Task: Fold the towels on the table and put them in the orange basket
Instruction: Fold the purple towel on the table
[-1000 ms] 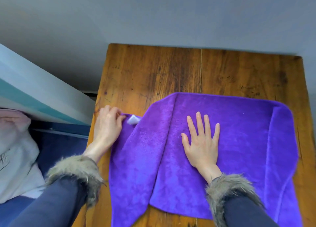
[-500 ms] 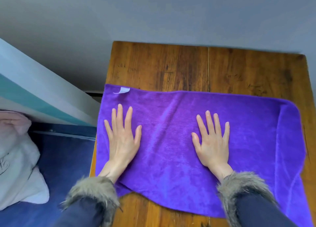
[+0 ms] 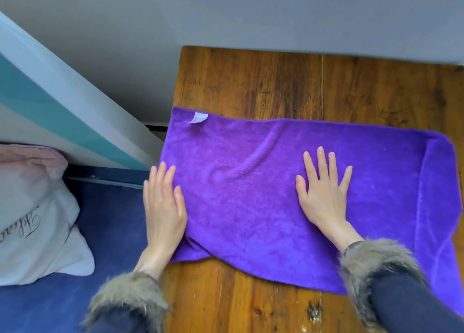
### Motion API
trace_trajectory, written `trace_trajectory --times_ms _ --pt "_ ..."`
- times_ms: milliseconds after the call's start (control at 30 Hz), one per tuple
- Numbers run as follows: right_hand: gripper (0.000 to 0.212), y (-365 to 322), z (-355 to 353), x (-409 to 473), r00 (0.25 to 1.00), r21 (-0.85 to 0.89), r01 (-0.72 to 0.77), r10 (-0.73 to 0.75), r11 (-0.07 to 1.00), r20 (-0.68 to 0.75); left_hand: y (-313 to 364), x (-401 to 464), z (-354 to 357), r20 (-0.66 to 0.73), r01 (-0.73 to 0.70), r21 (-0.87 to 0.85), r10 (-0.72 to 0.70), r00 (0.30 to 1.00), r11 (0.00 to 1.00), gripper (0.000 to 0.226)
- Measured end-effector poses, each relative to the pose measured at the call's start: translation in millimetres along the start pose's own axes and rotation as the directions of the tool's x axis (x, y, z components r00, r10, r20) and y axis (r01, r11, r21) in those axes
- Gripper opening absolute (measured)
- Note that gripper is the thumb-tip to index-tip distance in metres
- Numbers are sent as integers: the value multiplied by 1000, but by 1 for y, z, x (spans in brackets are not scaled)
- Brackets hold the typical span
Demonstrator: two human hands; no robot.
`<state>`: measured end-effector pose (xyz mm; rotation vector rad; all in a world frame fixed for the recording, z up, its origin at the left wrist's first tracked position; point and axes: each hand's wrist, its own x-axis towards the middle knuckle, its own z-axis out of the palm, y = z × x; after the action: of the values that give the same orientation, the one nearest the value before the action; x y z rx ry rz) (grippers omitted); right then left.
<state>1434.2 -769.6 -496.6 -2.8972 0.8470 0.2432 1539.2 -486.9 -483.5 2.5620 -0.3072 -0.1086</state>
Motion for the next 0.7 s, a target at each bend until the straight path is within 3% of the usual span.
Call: trace_trajectory --times_ms 67,167,233,367,567,700 --pt "59 -19 -6 -7 999 62 -21 23 998 -32 -7 -25 -7 -22 128 6 -127 992 992 49" --pt "63 -58 -11 -34 996 141 74 -66 987 -59 -12 -56 -5 78 150 101 -159 984 983 51" --pt "63 -79 -4 -57 992 153 128 -128 980 -11 -13 -72 -2 129 168 134 -185 974 977 57" --pt "64 -80 16 -82 983 65 151 -157 986 93 -20 -82 -3 131 361 61 -366 921 931 71" --pt "63 -69 22 -73 972 1 223 -222 975 76 -42 -81 -13 15 448 -72 -448 894 891 35" --pt "64 -70 23 -74 973 2 219 -218 976 77 -50 -81 -23 -33 435 -132 -442 896 891 15"
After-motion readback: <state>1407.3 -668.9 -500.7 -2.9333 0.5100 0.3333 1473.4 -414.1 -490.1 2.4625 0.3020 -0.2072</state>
